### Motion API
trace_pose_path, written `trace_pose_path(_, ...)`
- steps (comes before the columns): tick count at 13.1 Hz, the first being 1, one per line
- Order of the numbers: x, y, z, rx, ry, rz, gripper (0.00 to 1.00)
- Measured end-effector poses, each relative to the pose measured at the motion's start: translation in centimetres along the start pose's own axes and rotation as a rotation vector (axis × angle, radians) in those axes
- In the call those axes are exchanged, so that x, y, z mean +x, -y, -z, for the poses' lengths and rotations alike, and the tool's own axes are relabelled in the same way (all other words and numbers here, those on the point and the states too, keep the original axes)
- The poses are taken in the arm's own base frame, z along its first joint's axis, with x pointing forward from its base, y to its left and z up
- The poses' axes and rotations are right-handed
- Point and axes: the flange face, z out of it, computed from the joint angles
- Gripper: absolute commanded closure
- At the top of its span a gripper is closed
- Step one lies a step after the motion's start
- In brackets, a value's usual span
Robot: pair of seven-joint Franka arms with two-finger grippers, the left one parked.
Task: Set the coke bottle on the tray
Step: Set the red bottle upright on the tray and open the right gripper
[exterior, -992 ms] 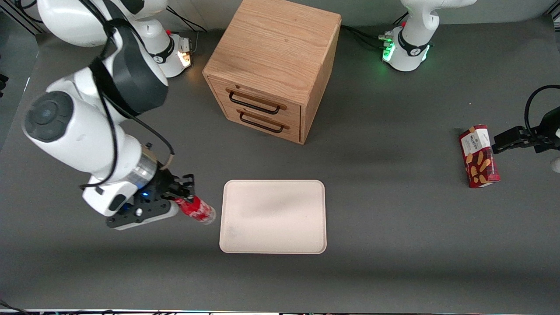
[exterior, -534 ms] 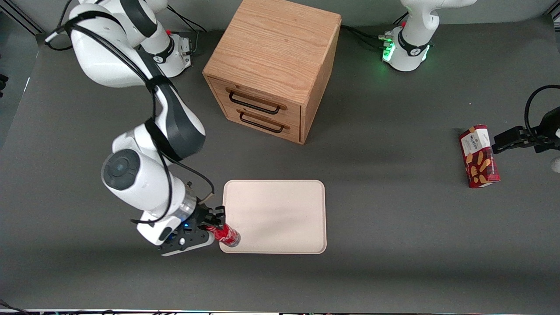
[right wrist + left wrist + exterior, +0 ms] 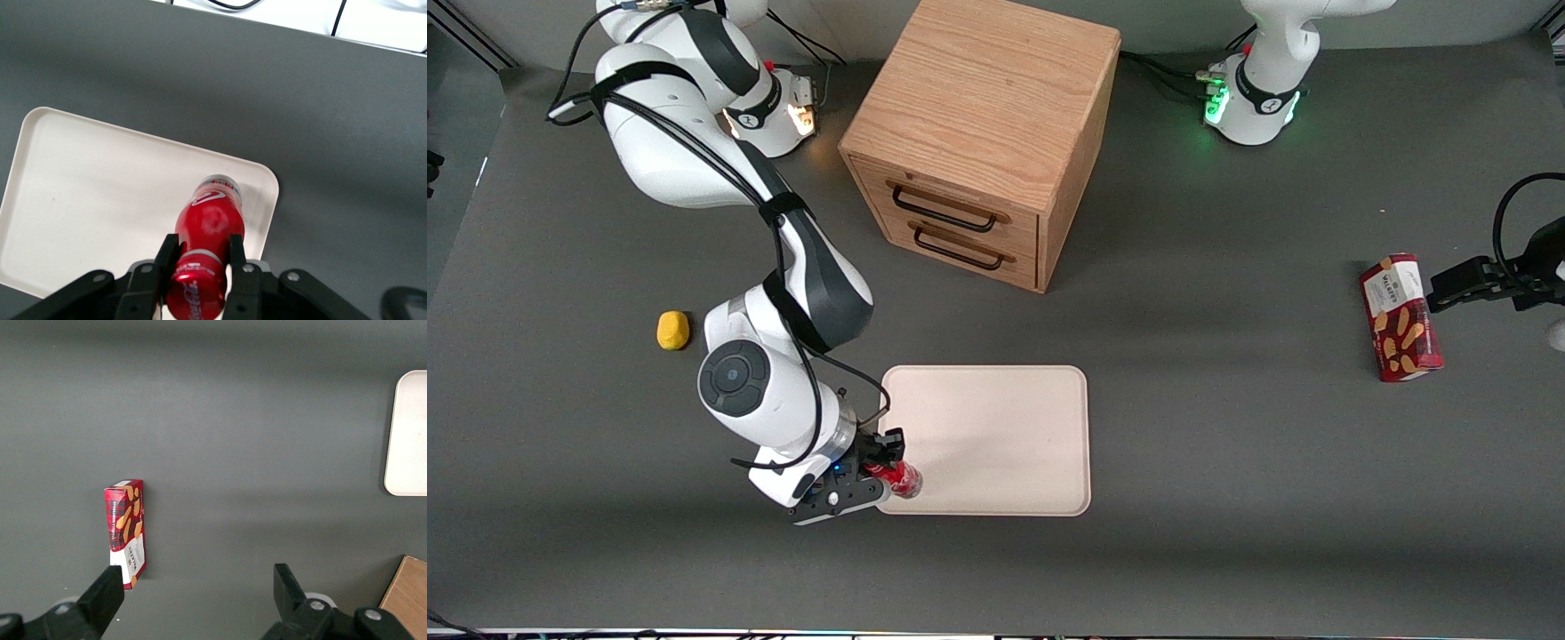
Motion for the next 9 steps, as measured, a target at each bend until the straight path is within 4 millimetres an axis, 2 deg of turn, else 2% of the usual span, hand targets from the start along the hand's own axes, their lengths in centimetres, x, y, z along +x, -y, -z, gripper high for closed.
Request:
trace_pose_path(6, -0.7, 0.0, -2.0, -0.029, 0.036, 0.015, 1.0)
trace_pose_path(8, -1.0, 0.0, -2.7, -0.031, 0.048, 0.016, 0.84)
trace_pose_path(9, -1.0, -0.1, -3.0, -0.031, 0.053, 0.016, 0.66)
